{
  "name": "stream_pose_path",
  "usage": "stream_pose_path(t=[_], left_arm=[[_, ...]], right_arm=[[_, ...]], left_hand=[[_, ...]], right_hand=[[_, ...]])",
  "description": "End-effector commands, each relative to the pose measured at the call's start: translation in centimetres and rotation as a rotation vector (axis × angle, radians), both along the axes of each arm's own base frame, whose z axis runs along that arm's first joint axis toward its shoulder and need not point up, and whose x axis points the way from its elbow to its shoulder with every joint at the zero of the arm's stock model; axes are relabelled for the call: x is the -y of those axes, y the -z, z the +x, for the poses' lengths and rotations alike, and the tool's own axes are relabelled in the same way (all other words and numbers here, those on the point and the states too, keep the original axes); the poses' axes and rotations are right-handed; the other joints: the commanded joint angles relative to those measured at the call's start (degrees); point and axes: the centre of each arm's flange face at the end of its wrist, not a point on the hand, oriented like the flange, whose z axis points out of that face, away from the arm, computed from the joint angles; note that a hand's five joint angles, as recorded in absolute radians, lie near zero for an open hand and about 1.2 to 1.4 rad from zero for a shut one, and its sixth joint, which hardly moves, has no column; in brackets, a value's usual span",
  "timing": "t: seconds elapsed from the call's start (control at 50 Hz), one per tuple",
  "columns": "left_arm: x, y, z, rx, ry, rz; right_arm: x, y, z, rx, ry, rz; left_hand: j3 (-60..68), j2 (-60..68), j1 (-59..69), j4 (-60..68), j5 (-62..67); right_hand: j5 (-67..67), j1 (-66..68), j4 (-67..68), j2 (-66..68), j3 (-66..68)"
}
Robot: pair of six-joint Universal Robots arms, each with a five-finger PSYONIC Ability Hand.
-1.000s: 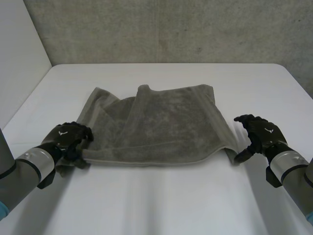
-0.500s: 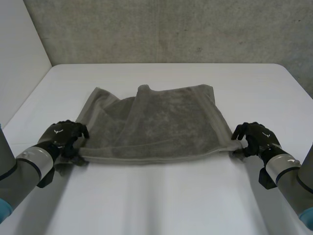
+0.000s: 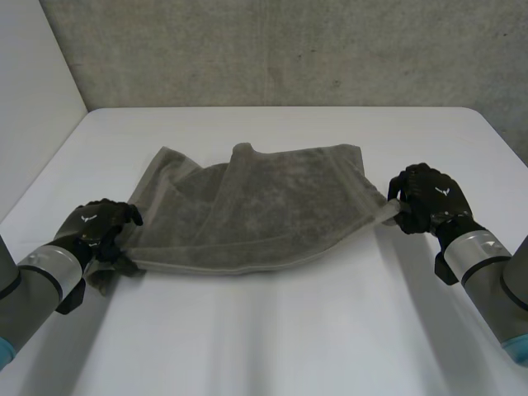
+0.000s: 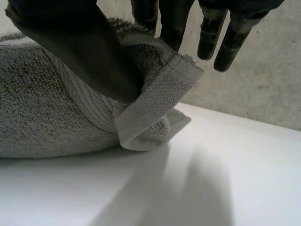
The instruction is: Fold the towel.
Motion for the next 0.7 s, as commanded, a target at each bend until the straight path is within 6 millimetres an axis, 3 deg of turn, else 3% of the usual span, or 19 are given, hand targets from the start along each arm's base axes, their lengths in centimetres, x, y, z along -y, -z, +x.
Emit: stream_pose_path(t=[0.02,0.18,0.5,0.7], left_arm=[[0.1,0.1,0.1,0.0,-0.005,-0.024],[-0.1,0.3,0.1,0.007,-0.018,-0.019],[-2.0,1.1,-1.2,0.015,0.028,-0.013],[-1.2,0.7,-1.0,0.023,-0.001,-0.062]], right_arm=[[0.5,-0.5,-0.2,-0.008,0.005,-0.024],[0.7,-0.7,-0.3,-0.017,0.008,-0.035],[3.2,-1.8,-2.1,0.0,0.076,-0.078],[3.7,-1.9,-2.6,0.002,0.091,-0.08]], left_hand=[[-2.46,-2.62,-3.94,-2.88,-0.27],[-2.46,-2.62,-3.94,-2.88,-0.27],[-2.46,-2.12,-3.43,-2.88,0.23],[-2.46,-1.61,-2.93,-2.88,0.73]], right_hand=[[3.62,6.19,-3.42,4.68,-0.43],[3.62,6.19,-3.42,4.68,-0.43],[3.62,6.19,-3.42,4.68,-0.43],[3.62,6.19,-3.42,4.68,-0.43]])
